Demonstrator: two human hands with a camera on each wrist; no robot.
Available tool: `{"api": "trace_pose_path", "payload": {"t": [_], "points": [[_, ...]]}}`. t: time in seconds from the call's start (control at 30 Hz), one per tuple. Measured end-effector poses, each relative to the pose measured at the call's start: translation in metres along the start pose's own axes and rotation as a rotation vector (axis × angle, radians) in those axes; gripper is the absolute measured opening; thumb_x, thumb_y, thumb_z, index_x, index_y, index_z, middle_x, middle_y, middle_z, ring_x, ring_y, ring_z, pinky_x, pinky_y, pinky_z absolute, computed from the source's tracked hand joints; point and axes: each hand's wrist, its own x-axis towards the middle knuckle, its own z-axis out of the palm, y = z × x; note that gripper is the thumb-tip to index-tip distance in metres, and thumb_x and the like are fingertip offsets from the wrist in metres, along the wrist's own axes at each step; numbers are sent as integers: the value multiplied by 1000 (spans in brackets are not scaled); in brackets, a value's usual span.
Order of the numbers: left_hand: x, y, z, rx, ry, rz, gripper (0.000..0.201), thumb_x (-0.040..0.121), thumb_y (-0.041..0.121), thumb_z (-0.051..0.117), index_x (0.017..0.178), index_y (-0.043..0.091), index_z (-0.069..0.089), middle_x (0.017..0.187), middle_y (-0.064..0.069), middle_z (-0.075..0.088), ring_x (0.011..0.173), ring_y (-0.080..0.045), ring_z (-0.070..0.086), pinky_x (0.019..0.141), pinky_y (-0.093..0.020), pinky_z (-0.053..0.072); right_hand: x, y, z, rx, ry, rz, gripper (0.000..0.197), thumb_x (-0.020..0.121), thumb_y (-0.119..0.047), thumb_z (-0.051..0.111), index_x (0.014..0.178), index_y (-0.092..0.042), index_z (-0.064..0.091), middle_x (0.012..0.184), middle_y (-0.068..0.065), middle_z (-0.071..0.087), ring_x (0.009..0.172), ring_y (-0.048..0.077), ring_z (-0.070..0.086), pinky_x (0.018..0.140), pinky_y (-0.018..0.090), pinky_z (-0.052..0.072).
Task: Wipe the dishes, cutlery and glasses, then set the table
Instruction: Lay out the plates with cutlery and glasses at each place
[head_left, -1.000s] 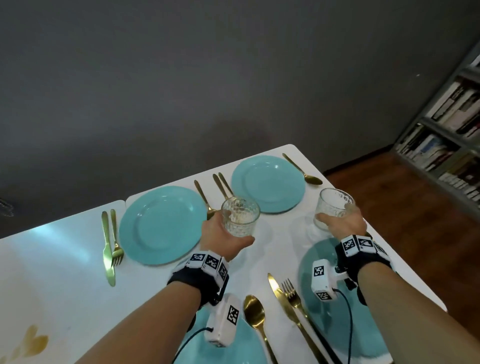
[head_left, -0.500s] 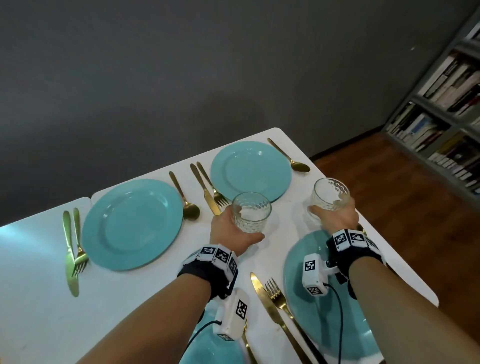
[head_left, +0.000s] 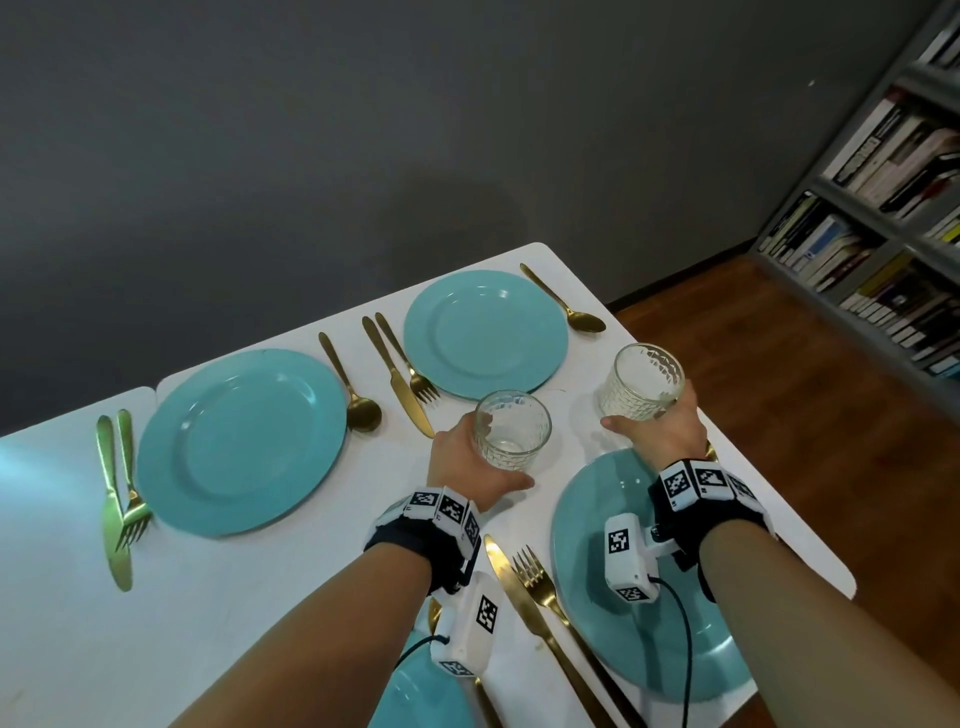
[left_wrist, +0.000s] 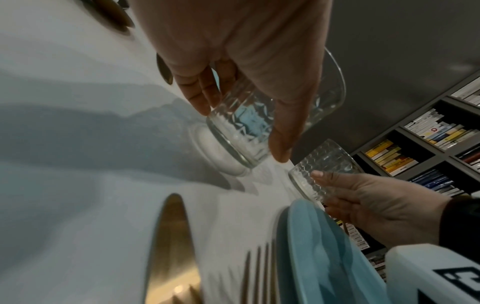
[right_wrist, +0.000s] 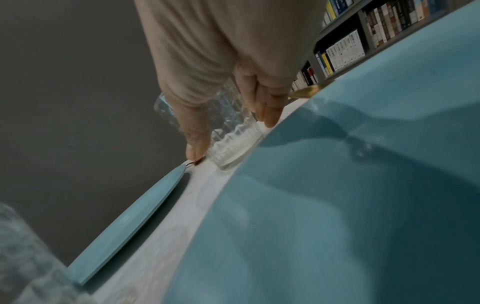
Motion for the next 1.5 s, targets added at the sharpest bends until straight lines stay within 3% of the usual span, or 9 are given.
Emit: {"api": "trace_pose_path", "payload": {"t": [0.2, 0.47, 0.67, 0.77, 0.87, 1.0, 1.17, 1.3, 1.5], "points": [[-6, -5, -1, 14, -10, -11, 89, 51, 34, 90, 128, 17, 50, 124, -1, 59, 115, -18, 55, 90, -18, 38, -4, 3, 2, 35, -10, 52, 114, 66, -16, 84, 150, -18, 7, 146, 13, 40, 135, 32, 37, 110, 42, 31], [-18, -14, -1, 81, -25, -12, 97, 46, 42, 90, 130, 17, 48, 125, -5, 52, 122, -21, 46, 102, -29, 42, -13, 7, -7, 14, 1, 23, 113, 68, -14, 83, 150, -17, 6, 147, 13, 40, 135, 30, 39, 109, 40, 32], [-32, -13, -14, 154, -104, -92, 123, 57, 42, 86, 150, 15, 10, 149, -8, 23, 140, -25, 18, 114, -32, 25, -40, 8, -16, -30, 18, -16, 115, 65, -15, 85, 150, -18, 7, 147, 12, 39, 134, 30, 39, 111, 43, 33], [-45, -19, -32, 234, -67, -88, 117, 64, 49, 80, 149, 10, 11, 151, -5, 28, 139, -26, 20, 113, -34, 24, -66, 4, -22, -52, 32, -65, 108, 68, -15, 82, 149, -17, 12, 146, 13, 41, 133, 30, 40, 110, 42, 34], [-67, -29, -57, 208, -31, -70, 108, 68, 50, 77, 149, 11, 15, 149, -5, 33, 137, -26, 24, 113, -35, 25, -109, -4, -27, -36, 32, -116, 93, 74, -17, 79, 147, -15, 21, 143, 14, 43, 130, 30, 43, 107, 38, 35], [-114, -55, -104, 18, 75, -6, 89, 75, 36, 76, 144, 9, 27, 141, -6, 45, 132, -25, 34, 111, -34, 28, -185, -14, -19, -54, 28, -200, 68, 79, -22, 74, 138, -13, 42, 137, 14, 50, 122, 29, 51, 103, 34, 37], [-188, -109, -178, -161, 184, 83, 55, 84, 22, 69, 132, 10, 45, 123, -6, 59, 108, -22, 59, 90, -25, 41, -294, -17, 9, -76, -31, -292, 37, 82, -25, 70, 116, -12, 62, 117, 9, 63, 110, 23, 56, 98, 31, 40], [-259, -164, -240, -187, 270, 123, 31, 87, 18, 64, 117, 12, 58, 110, -3, 66, 91, -18, 61, 82, -19, 39, -380, -20, 46, -113, -116, -370, 28, 80, -27, 71, 105, -15, 68, 108, 7, 68, 98, 22, 61, 94, 31, 44], [-335, -261, -302, -239, 381, 59, 26, 88, 18, 60, 114, 12, 58, 104, -3, 65, 87, -19, 60, 82, -25, 45, -493, -20, 131, -202, -351, -429, 25, 80, -26, 72, 101, -13, 68, 102, 7, 69, 92, 22, 62, 91, 34, 50]]}}
